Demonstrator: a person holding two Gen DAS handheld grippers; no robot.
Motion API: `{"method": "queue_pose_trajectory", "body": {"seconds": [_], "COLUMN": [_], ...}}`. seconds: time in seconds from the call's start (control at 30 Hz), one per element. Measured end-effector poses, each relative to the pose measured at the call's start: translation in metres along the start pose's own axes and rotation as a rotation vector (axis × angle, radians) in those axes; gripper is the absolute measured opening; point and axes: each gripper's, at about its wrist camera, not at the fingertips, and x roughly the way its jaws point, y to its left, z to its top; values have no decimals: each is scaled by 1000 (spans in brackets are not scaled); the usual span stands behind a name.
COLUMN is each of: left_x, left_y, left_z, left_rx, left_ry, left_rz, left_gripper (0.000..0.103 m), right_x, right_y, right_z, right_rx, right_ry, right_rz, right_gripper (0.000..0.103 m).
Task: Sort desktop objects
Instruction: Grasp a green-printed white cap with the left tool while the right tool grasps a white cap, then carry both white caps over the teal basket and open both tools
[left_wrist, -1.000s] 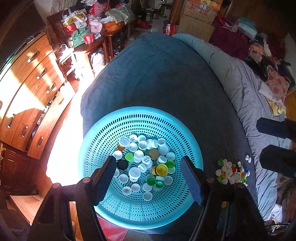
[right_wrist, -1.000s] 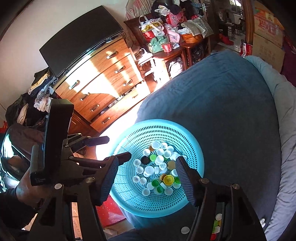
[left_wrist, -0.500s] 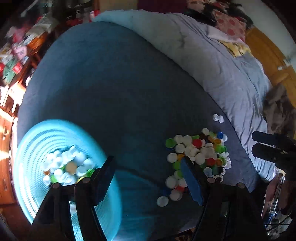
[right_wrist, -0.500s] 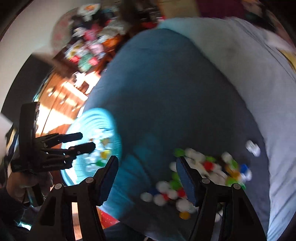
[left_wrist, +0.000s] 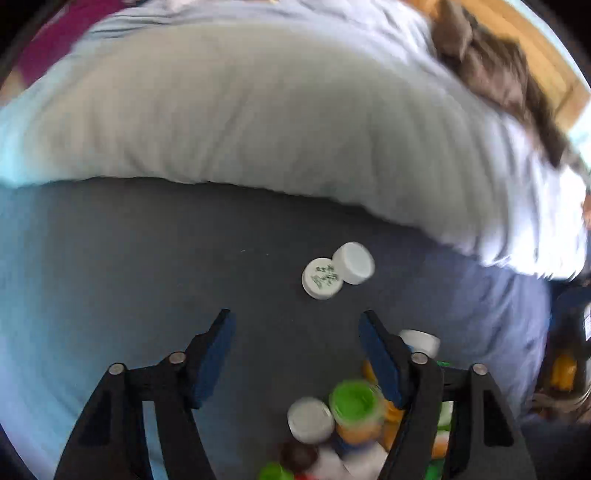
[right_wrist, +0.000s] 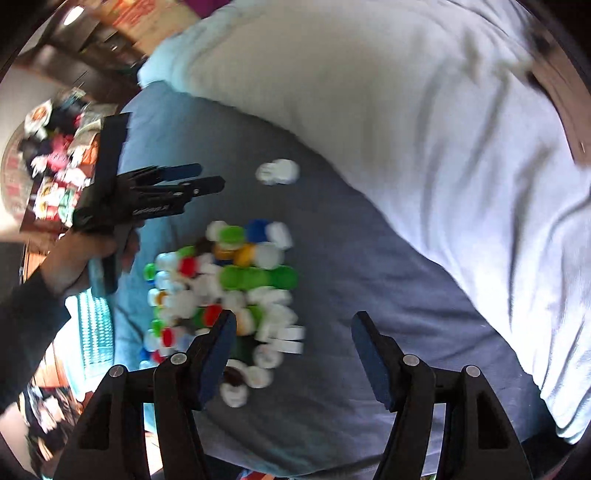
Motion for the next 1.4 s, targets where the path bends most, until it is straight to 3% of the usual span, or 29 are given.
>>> {"method": "queue_pose_trajectory", "body": {"seconds": [0.17,0.27,0.33,0.43,0.63,0.83,1.0,1.17,1.27,1.33,1.4], "left_x": [26,39,42,42,5,-42,-66,-84,-83,-89,-105], "left_y": [-9,-7,-7,-5,13,28,34,5,5,4,2], "left_z": [14,21,27,35,21,-8,-32,-67,-70,-73,-72], "left_rx": [134,133,131,104,-25,-150,-272,-343,-378,-404,-441], "left_ry": [-18,-5,-24,-30,-55,-81,-110,-147,-151,-164,-194], "left_rz": [-48,-54,-56,-33,3,65,96,118,126,136,177], "left_gripper": [69,69,66,30,31,30,30,31,31,31,31], "right_x": [11,15,17,20,30,71,112,150,170,179,172], "right_y": [-34,-44,-48,-48,-41,0,43,69,72,69,62], "right_z": [-1,1,3,12,39,86,120,135,137,137,139], "right_rx": [61,80,67,41,-10,-160,-321,-431,-461,-453,-408], "right_ry": [-8,-22,-25,-36,-78,-96,-117,-116,-87,-65,-58], "right_rz": [17,31,33,32,44,69,25,-54,-83,-94,-71], "right_gripper": [70,67,55,43,43,44,44,45,44,34,33]}}
